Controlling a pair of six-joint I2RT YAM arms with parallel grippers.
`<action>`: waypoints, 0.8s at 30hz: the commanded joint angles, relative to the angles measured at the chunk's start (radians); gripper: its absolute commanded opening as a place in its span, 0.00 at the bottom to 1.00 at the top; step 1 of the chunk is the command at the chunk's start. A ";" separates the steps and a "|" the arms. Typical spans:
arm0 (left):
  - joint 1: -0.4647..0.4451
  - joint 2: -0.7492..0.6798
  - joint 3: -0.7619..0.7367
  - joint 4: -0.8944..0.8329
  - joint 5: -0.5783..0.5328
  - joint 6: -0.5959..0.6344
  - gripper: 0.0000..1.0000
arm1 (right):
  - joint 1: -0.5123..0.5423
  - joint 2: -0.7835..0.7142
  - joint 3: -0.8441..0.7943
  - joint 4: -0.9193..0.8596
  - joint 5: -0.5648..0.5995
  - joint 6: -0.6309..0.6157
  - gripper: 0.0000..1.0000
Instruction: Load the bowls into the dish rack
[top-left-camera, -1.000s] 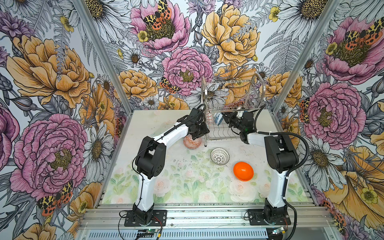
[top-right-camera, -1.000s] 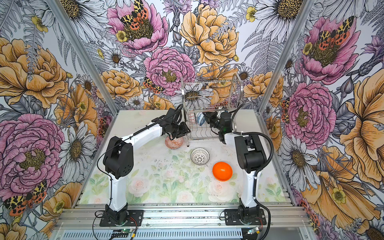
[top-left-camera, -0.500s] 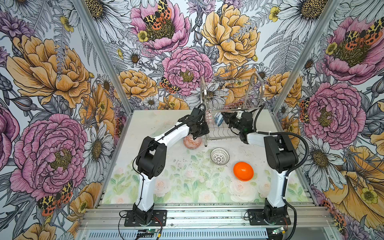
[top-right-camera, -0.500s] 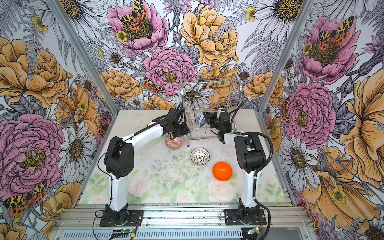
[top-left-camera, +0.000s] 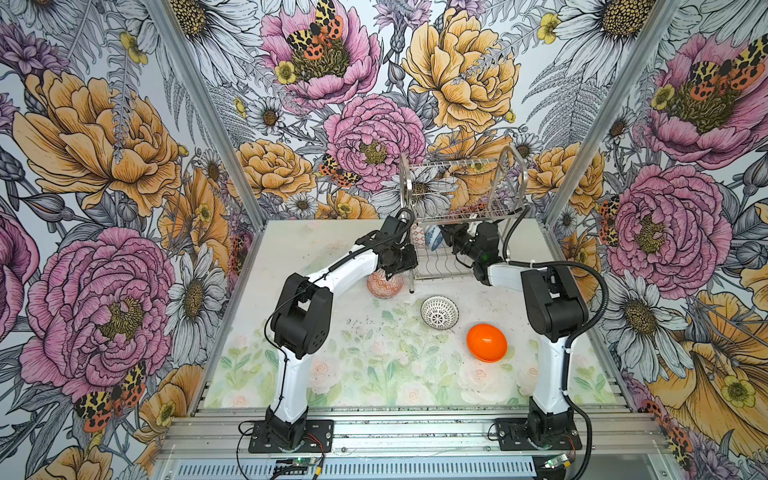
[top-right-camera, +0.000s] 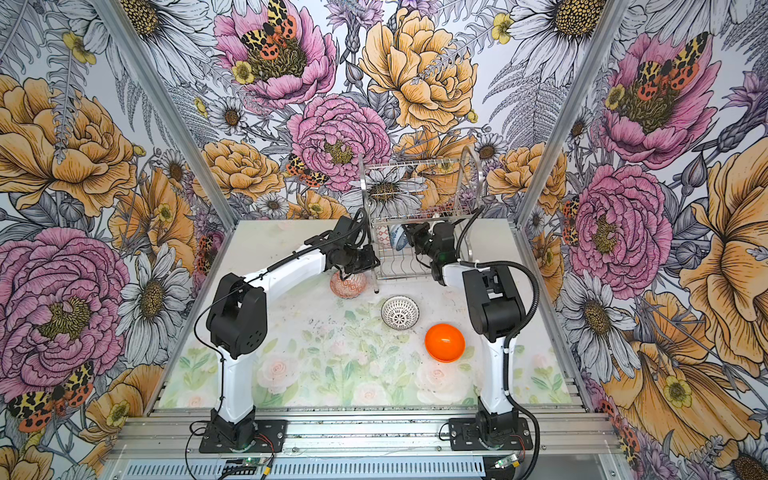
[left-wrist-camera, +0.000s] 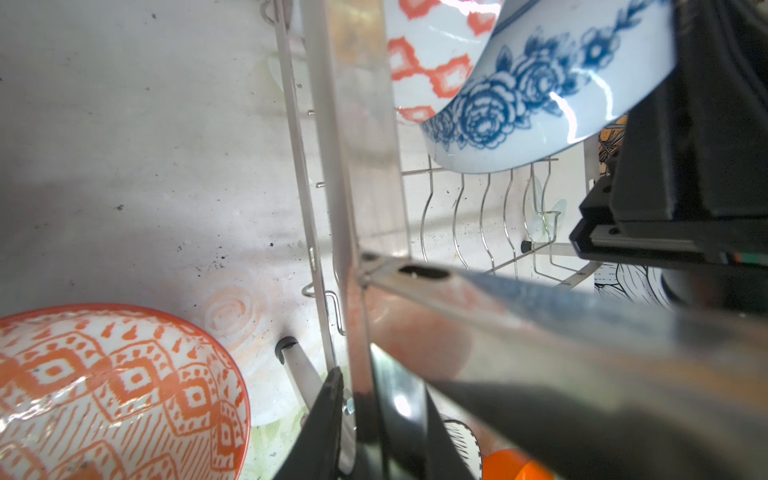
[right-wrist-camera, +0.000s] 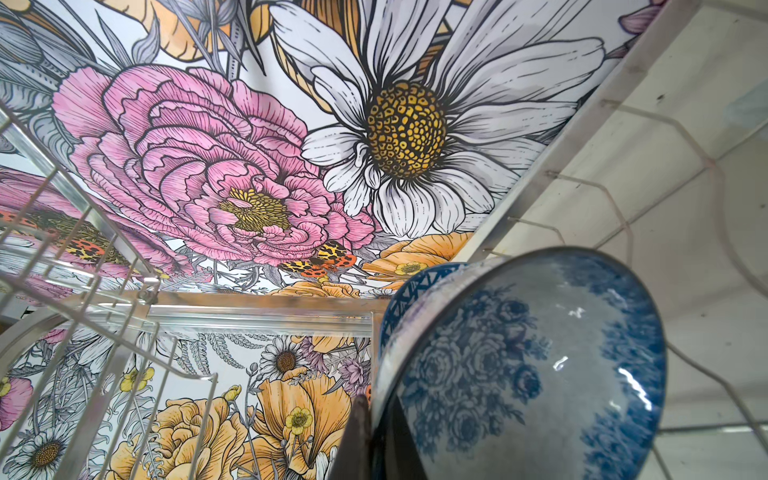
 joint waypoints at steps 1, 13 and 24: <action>0.023 0.005 -0.055 -0.114 -0.026 -0.056 0.18 | 0.014 0.035 0.048 0.027 0.001 -0.016 0.00; 0.031 -0.004 -0.073 -0.124 -0.011 -0.036 0.18 | 0.021 0.103 0.110 0.012 -0.050 -0.082 0.01; 0.039 -0.010 -0.079 -0.135 -0.009 -0.022 0.18 | 0.035 0.156 0.133 0.043 -0.056 -0.079 0.03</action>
